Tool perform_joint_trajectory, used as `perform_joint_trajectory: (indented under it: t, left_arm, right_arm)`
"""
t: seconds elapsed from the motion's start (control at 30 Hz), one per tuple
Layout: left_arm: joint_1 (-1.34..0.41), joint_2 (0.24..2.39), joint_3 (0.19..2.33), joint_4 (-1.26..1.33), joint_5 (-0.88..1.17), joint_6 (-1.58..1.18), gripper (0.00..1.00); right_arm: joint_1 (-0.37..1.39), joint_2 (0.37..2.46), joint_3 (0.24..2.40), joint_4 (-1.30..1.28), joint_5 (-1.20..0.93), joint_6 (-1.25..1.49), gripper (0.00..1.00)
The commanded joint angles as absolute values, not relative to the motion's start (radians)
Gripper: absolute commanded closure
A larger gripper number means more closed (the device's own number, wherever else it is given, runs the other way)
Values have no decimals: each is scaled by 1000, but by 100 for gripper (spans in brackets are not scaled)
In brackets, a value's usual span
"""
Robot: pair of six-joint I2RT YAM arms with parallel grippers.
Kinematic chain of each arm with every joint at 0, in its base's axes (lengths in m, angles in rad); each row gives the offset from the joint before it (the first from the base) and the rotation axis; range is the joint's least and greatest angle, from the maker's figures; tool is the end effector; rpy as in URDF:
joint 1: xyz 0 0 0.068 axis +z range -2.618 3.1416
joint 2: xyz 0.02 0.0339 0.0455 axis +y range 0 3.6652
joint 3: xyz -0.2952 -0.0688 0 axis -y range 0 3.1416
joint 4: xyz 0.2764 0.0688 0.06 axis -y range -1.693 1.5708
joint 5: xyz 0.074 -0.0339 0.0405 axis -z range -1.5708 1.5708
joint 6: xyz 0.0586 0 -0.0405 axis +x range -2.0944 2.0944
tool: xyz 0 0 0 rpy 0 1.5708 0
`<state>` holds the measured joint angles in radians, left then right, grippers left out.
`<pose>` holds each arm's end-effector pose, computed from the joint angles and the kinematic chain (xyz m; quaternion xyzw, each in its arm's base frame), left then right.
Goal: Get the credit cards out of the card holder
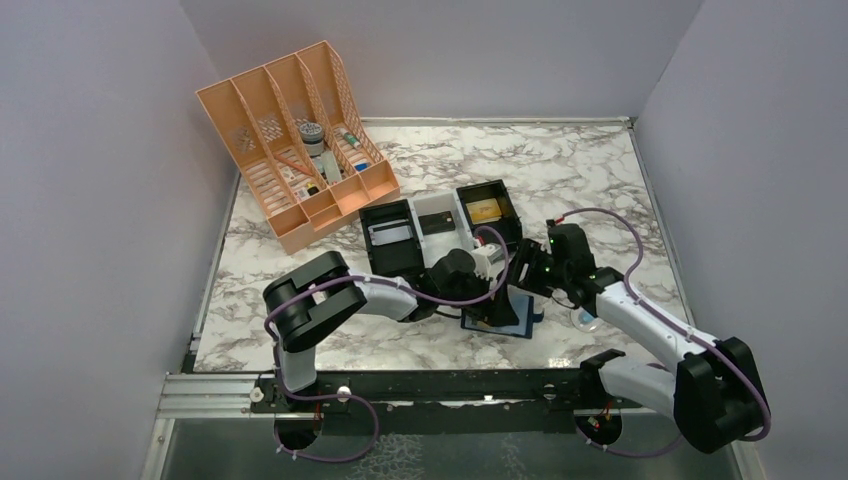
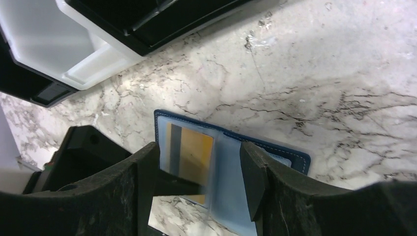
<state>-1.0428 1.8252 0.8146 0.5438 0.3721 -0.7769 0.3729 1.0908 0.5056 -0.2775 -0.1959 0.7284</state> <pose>0.1866 -0.3622 0.1391 0.2071 0.8165 -0.5035 0.1920 0.2126 0.0954 0.1728 0.1317 0.9248 0.2587 0.2460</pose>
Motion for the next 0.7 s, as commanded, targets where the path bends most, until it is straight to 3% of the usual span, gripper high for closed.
perform_joint_trajectory:
  t: [0.0, 0.33, 0.67]
  left_arm:
    - [-1065, 1831, 866, 560, 466, -739, 27]
    - [-1074, 1834, 860, 558, 485, -732, 27]
    - [-1072, 1756, 810, 501, 350, -709, 27]
  right_arm:
    - [369, 1058, 515, -330, -127, 730, 39]
    - [369, 1027, 534, -370, -116, 721, 41]
    - [370, 1024, 489, -393, -221, 722, 54]
